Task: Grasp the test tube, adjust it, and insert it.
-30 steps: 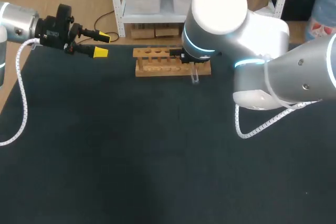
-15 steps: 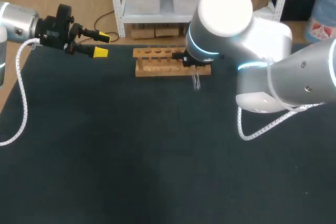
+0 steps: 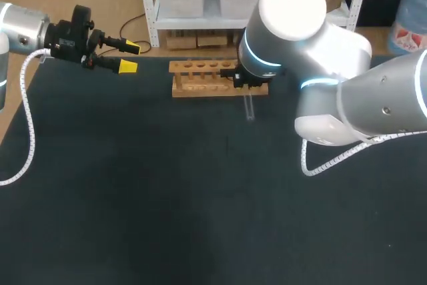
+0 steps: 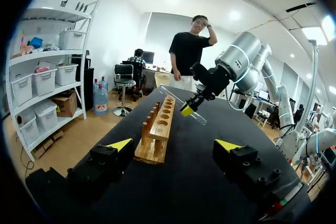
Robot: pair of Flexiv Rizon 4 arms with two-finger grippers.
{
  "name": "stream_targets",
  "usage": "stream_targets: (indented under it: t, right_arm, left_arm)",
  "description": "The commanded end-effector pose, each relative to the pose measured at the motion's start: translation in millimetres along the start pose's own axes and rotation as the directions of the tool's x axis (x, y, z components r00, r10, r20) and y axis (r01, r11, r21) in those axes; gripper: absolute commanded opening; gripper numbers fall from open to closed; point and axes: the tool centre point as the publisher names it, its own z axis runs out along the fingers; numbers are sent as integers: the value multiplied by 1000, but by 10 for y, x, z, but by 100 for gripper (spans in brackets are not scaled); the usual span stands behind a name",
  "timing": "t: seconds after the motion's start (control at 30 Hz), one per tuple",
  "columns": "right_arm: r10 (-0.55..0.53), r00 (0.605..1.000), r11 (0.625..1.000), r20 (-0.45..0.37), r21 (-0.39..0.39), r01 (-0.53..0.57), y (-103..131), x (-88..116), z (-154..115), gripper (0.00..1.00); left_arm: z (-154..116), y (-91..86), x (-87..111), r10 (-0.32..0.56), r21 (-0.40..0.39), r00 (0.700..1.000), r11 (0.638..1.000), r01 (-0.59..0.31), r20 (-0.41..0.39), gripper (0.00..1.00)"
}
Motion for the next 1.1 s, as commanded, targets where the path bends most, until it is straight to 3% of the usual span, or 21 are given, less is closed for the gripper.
stream_targets:
  t: [0.03, 0.47, 1.1]
  right_arm:
    - [-4, 1000, 1000, -11, -3, 4, 7, -15, 50, 0]
    - [-2, 1000, 1000, -24, -7, 1, 10, 34, 58, 0]
    - [30, 997, 999, 77, 37, -33, -35, -73, -575, 0]
  left_arm:
    - [-1, 4, 7, 1, 1, 1000, 1000, -1, 0, 100]
    - [-1, 4, 7, 1, 1, 1000, 1000, -1, 0, 100]
    - [-1, 4, 7, 1, 1, 1000, 1000, -1, 0, 100]
